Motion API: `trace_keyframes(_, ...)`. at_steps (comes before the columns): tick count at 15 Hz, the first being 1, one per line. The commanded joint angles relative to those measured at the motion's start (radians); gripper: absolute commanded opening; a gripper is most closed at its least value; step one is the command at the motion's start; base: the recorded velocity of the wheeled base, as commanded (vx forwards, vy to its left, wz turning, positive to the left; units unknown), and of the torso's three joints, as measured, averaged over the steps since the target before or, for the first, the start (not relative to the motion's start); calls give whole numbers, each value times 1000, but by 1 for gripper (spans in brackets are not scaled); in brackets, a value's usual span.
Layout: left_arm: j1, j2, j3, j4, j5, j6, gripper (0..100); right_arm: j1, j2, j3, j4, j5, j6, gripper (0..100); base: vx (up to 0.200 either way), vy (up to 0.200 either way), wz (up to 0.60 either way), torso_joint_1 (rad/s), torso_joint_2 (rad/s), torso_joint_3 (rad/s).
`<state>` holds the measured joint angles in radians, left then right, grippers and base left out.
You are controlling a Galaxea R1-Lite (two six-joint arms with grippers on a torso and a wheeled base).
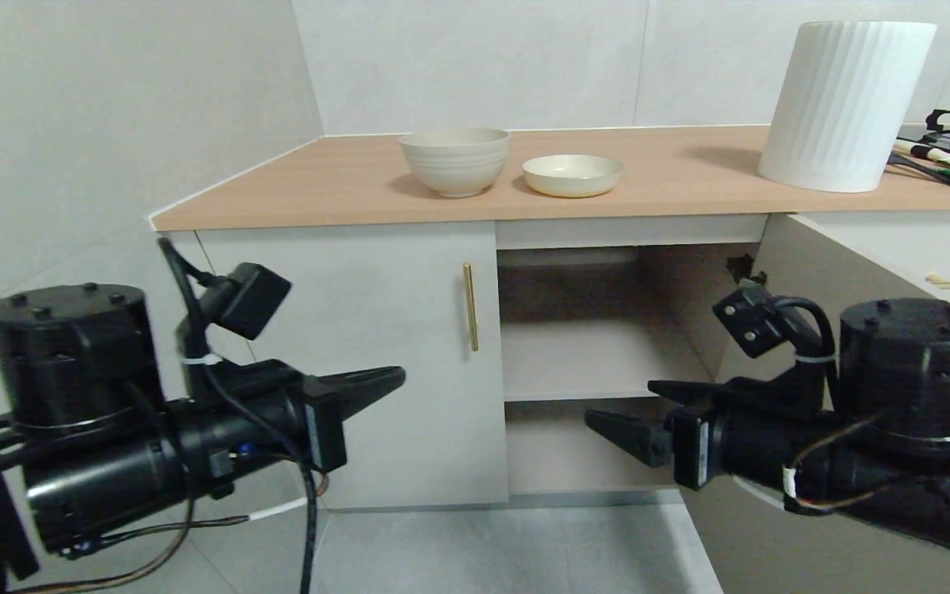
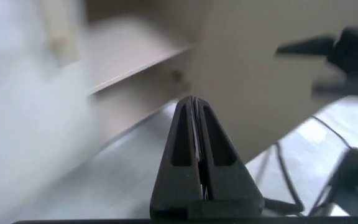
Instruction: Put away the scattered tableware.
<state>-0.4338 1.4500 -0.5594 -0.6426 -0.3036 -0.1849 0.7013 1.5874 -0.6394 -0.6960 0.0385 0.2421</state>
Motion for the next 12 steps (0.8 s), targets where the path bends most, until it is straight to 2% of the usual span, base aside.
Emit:
trace_keyframes(1,101,-129,4,54,-5,1,0,-45,112,-152,61,-8,-1,100,0,0,0,0,0,0)
trace_keyframes(3,130,-100,1,50,-3,1,0,-48,128,-240,154,-34,2,100,0,0,0,0,0,0)
trace_keyframes(4,139,-86,1,47,-3,1,100,-51,137,-249,176,-42,5,100,0,0,0,0,0,0)
trace_keyframes(9,190,-40,-39,35,-8,1,100,-69,141,-253,202,-72,5,100,0,0,0,0,0,0)
trace_keyframes(12,195,-40,-47,34,-5,1,100,-69,137,-255,219,-72,3,100,0,0,0,0,0,0)
